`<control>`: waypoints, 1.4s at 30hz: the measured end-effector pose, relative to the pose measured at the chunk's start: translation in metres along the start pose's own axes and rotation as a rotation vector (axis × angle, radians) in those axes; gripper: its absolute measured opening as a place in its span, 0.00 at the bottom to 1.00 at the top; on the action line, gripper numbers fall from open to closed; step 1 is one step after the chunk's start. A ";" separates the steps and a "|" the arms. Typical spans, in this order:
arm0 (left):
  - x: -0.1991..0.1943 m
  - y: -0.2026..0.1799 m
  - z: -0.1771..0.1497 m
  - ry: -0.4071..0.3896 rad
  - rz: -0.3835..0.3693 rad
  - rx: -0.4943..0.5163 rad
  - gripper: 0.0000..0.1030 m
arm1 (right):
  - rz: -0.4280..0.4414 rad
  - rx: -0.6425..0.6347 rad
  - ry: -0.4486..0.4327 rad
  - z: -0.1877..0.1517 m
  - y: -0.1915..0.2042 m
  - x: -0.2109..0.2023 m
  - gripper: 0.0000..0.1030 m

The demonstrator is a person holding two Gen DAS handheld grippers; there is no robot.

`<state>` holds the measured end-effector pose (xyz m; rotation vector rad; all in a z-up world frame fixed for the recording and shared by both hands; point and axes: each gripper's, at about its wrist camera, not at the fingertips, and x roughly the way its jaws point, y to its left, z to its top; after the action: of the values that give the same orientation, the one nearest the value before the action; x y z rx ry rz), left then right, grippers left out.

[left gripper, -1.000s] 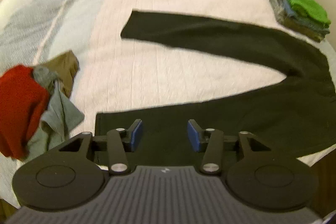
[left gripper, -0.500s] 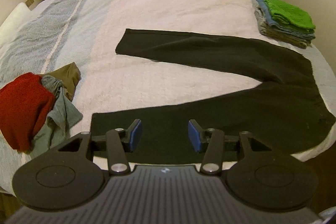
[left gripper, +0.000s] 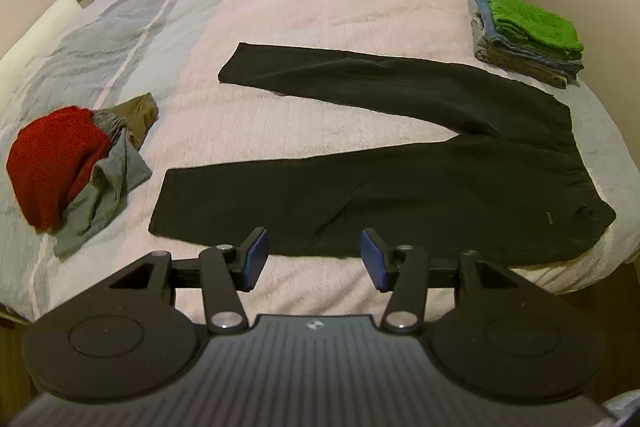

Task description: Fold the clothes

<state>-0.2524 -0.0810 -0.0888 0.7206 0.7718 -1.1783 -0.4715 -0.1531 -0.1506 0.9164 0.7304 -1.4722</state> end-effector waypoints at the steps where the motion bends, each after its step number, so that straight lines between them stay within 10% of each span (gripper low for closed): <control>1: -0.003 -0.003 -0.004 -0.001 0.004 -0.005 0.46 | 0.008 -0.003 0.001 -0.001 -0.003 -0.001 0.99; 42: -0.034 -0.040 -0.064 0.079 0.098 -0.033 0.51 | 0.107 -0.044 0.113 -0.031 -0.035 0.013 0.99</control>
<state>-0.3076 -0.0198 -0.0998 0.7735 0.8110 -1.0511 -0.5022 -0.1292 -0.1796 0.9961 0.7813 -1.3141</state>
